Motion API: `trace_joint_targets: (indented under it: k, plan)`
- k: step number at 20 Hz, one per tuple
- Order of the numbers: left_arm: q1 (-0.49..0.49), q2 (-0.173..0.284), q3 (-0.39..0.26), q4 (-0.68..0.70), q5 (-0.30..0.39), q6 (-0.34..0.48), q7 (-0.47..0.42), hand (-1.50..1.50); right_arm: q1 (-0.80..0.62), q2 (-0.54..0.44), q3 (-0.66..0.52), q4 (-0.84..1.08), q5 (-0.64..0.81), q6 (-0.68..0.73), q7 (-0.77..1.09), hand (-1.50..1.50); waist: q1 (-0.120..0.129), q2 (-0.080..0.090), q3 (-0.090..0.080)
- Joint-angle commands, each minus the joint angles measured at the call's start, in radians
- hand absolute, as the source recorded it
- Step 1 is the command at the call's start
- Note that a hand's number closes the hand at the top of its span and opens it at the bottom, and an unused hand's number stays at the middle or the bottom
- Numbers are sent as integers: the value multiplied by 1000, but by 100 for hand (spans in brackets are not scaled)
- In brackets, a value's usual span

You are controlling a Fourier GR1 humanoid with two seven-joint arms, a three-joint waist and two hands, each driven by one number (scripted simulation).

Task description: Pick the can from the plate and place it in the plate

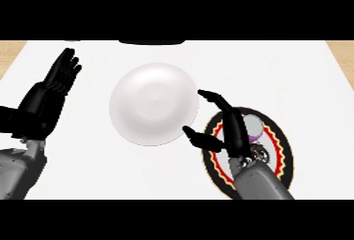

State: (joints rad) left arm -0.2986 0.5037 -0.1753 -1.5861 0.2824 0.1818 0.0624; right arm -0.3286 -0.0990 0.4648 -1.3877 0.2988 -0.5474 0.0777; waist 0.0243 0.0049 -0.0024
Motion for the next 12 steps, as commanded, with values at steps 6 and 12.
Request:
trace_joint_targets:
  k: [6,12]
  plan:
    - [26,-11,56,39,-27,-51,-29,0,-80,-9,3,-122,226,-48,196,-150,-33,-9,1]
    - [29,-21,52,16,-36,-14,-1,0,-171,-137,18,-135,341,253,591,-150,-55,-18,-3]
